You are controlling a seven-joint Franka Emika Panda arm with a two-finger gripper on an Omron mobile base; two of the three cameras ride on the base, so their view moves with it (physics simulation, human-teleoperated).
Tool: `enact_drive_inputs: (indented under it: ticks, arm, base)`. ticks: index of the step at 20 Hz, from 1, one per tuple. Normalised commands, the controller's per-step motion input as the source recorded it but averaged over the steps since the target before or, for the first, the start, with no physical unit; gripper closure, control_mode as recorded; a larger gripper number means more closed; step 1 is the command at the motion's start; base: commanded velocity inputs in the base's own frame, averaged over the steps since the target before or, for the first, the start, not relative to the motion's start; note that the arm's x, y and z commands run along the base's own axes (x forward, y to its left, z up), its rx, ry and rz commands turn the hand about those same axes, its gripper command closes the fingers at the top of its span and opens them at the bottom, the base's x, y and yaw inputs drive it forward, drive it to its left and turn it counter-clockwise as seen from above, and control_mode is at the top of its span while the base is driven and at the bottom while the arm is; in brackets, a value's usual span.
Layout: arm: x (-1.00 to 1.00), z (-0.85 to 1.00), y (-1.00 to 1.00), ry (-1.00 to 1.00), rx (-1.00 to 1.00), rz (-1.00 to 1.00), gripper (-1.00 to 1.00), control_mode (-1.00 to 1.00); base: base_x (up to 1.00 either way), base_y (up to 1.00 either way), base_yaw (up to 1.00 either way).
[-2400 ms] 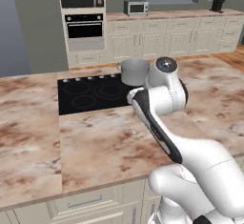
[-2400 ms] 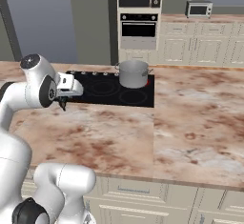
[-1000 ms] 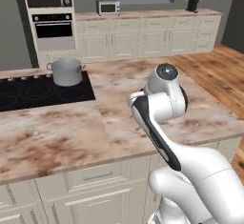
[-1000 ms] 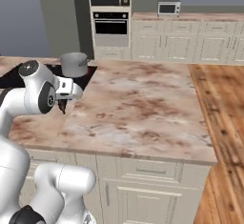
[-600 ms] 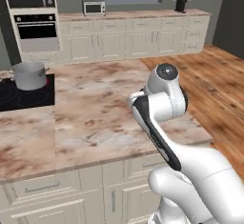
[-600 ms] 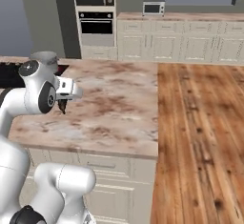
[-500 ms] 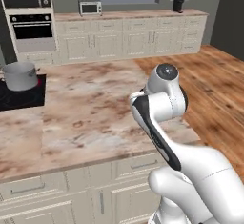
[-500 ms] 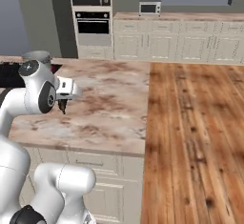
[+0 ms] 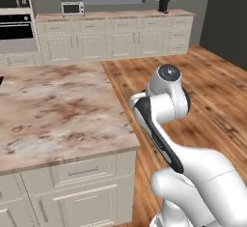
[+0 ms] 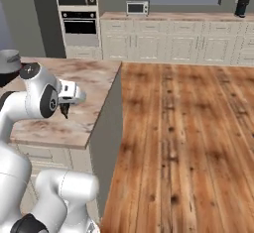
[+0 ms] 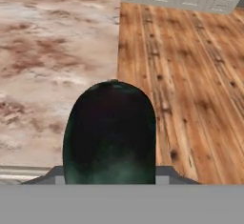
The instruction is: Turn on the burner for the pot on the stove. Wait thirty seconds for the pot to heat up. Then add the eggplant to the pot.
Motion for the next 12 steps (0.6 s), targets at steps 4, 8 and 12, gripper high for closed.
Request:
enact_drive_inputs:
  ticks: [4, 8, 12]
  arm:
    - [0.0, 0.0, 0.0, 0.0, 0.0, 0.0, 1.0, 1.0]
    - [0.0, 0.0, 0.0, 0.0, 0.0, 0.0, 1.0, 1.0]
    - [0.0, 0.0, 0.0, 0.0, 0.0, 0.0, 1.0, 1.0]
  base:
    - [0.0, -1.0, 0.0]
    - [0.34, -1.0, 0.0]
    - [0.98, -0.98, 0.02]
